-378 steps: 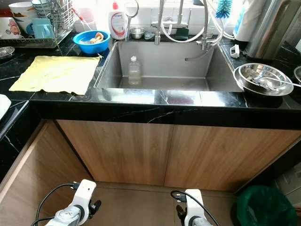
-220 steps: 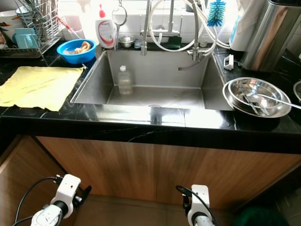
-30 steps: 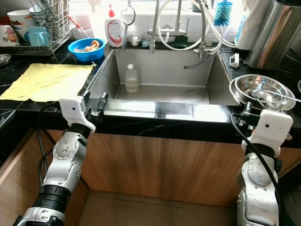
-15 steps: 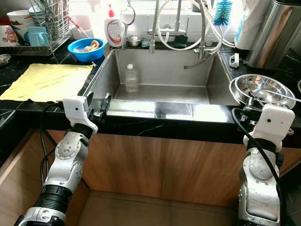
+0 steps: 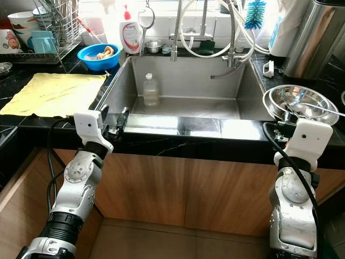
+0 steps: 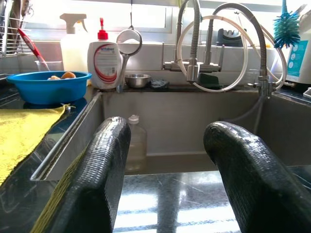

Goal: Kitchen organization

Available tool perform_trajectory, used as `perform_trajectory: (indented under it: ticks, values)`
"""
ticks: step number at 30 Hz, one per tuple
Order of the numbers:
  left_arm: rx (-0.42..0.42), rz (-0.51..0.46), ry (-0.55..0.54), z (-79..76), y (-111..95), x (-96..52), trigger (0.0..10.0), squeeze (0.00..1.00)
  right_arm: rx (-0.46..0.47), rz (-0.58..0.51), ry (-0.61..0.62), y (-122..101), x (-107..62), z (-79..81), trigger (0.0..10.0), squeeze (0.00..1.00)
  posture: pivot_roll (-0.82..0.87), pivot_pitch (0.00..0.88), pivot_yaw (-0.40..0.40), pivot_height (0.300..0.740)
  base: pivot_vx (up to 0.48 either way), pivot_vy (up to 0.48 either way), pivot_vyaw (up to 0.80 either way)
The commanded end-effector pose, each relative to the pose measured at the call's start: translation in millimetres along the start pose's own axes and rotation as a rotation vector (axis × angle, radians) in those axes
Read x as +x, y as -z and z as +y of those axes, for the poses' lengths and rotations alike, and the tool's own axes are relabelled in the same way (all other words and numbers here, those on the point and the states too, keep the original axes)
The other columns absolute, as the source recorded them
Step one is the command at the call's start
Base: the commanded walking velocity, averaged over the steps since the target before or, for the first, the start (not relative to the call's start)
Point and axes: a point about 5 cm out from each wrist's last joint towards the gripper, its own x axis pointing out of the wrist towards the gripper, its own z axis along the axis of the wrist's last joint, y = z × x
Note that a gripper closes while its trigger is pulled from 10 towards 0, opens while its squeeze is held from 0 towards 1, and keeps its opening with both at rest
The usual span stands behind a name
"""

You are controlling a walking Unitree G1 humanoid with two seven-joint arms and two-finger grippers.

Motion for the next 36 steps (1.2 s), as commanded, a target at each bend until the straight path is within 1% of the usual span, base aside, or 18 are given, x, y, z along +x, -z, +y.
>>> perform_trajectory:
  ticks: [1,6,17,36]
  values:
    - [0.026,0.009,0.014,0.3,-0.8,1.8,10.0,0.0,0.018,-0.006,-0.002,-4.1,0.7,1.3,0.0,0.0,-0.08,0.0,0.05,0.74,0.0,0.0,0.0]
    - [0.031,0.014,0.011,2.1,-0.4,1.1,10.0,0.0,0.022,-0.006,0.0,-4.4,0.6,1.1,0.0,0.0,-0.08,0.0,0.048,0.74,0.0,0.0,0.0]
    - [0.024,0.016,0.011,-0.1,0.1,1.9,10.0,0.0,0.021,-0.007,0.006,-5.2,0.8,-1.2,0.0,0.0,-0.08,0.0,0.046,0.74,0.0,0.0,0.0]
    - [0.024,0.011,-0.001,2.2,-1.0,2.3,10.0,0.0,0.029,-0.025,0.004,-10.1,1.2,0.6,0.0,0.0,-0.08,0.0,0.045,0.74,0.0,0.0,0.0]
